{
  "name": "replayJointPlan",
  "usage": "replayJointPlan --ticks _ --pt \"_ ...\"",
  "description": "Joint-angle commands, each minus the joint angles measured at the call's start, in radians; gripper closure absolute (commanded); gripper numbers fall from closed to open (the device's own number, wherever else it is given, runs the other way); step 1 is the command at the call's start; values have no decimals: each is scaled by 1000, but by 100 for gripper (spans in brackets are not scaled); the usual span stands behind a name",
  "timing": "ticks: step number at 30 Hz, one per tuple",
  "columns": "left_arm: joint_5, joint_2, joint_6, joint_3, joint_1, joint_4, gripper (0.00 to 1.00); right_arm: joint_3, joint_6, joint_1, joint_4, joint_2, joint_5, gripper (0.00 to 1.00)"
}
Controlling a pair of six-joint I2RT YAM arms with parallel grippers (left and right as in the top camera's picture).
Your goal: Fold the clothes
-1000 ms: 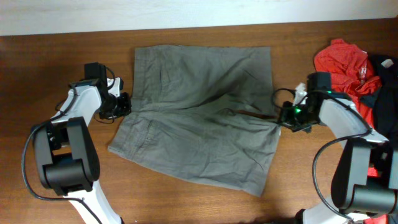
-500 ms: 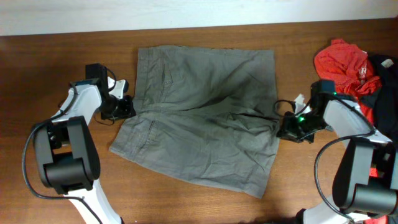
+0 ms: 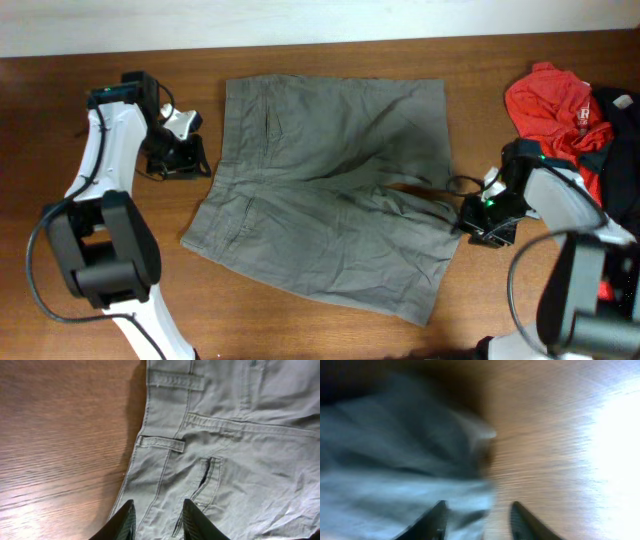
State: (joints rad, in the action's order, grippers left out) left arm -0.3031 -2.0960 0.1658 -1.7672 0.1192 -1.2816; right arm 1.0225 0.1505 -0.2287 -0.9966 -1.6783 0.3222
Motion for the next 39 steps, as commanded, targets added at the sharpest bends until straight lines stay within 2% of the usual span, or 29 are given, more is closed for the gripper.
replayJointPlan --ticks 1,6,8,12,15,19,23,27,31,33,34,37,39 --pt "-5 169 35 -35 6 -34 67 25 -102 2 -14 194 196 45" --pt "87 322 -69 -34 8 -93 60 23 -92 26 -179 396 197 28" --pt "88 332 -107 -32 8 -135 59 12 -82 51 -228 419 196 27" --pt "129 332 -153 38 8 -144 60 -55 41 112 -253 419 138 26" --pt "192 332 -197 151 10 -131 60 -171 117 167 -253 418 135 24" --pt "192 332 -223 334 26 -43 60 -333 147 220 -244 418 146 24" --pt "193 332 -234 428 28 45 56 -442 185 232 -194 418 204 23" --pt "196 332 -242 473 29 87 51 -558 290 232 -21 416 206 19" --pt "196 332 -249 496 31 105 48 -608 320 232 131 398 240 19" --pt "196 332 -249 503 33 109 48 -608 323 232 173 391 276 25" --pt "196 332 -249 505 32 109 48 -608 335 232 179 389 293 34" --pt "196 332 -249 506 33 113 48 -608 349 232 174 389 352 51" --pt "196 332 -249 506 33 116 48 -608 369 235 171 389 320 70"
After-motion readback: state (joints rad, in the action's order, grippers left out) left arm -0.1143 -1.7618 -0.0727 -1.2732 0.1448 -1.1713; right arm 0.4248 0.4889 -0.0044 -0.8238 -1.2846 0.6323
